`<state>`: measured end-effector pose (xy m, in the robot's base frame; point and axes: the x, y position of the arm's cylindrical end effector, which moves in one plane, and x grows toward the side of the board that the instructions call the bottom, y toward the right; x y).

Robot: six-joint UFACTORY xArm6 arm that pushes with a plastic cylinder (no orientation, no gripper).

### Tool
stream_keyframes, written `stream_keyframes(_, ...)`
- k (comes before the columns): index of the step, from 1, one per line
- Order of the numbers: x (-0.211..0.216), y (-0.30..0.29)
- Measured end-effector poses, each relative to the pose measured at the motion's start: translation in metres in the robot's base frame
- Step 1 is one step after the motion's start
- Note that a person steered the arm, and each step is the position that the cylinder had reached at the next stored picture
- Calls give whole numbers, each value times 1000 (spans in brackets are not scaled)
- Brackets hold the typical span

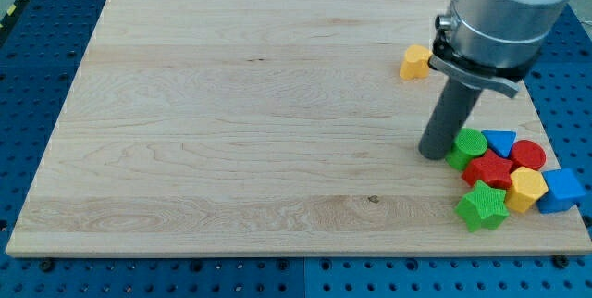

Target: Push the yellow heart into the group of blocks

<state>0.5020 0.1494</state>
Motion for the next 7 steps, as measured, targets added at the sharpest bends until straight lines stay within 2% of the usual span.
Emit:
stream_keyframes(2,-139,-46)
stream_keyframes(3,-174,-22)
stream_keyframes(4,-157,26)
stream_keyframes(6,-97,33)
stream_keyframes(7,-96,33)
